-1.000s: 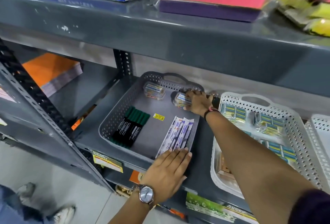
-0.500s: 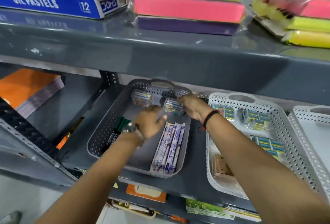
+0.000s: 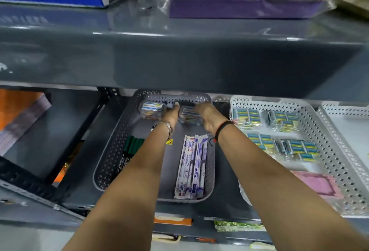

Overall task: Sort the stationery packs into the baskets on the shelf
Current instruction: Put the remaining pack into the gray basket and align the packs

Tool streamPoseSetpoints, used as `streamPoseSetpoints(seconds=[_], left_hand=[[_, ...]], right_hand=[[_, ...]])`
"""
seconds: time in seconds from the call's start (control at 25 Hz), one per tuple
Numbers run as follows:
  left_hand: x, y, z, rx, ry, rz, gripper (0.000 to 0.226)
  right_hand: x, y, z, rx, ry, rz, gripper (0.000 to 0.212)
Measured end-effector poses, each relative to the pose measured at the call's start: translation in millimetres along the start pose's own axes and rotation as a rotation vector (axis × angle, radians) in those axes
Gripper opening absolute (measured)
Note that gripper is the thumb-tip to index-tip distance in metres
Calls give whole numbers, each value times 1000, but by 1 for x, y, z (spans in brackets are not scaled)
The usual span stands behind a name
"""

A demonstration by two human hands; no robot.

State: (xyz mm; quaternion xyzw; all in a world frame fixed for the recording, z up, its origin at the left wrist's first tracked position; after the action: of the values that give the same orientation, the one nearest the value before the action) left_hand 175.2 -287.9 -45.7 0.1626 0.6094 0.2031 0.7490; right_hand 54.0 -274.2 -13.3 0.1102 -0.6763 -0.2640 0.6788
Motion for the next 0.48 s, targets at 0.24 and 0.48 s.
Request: streamPoseSetpoints(seconds=[0.24, 0.48], left_hand=[[-2, -3, -7, 24, 84, -15, 61], [5, 2, -3, 1, 184, 6, 67]], right_hand=[[-1, 1, 0, 22, 46, -42, 26], [-12, 1, -2, -12, 81, -35, 39]])
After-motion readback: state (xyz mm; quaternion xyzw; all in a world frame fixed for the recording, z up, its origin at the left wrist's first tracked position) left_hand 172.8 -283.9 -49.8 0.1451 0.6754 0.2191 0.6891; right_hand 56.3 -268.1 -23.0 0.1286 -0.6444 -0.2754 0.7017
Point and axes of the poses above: each hand's wrist, its own y-axis away from the middle knuckle, its own z-axis out of the back of the hand, x = y × z, the point moved 8 cm from there along -y, towards the middle knuckle, and after that the axes turned 5 degrees about -y, right-handed, at the moved point
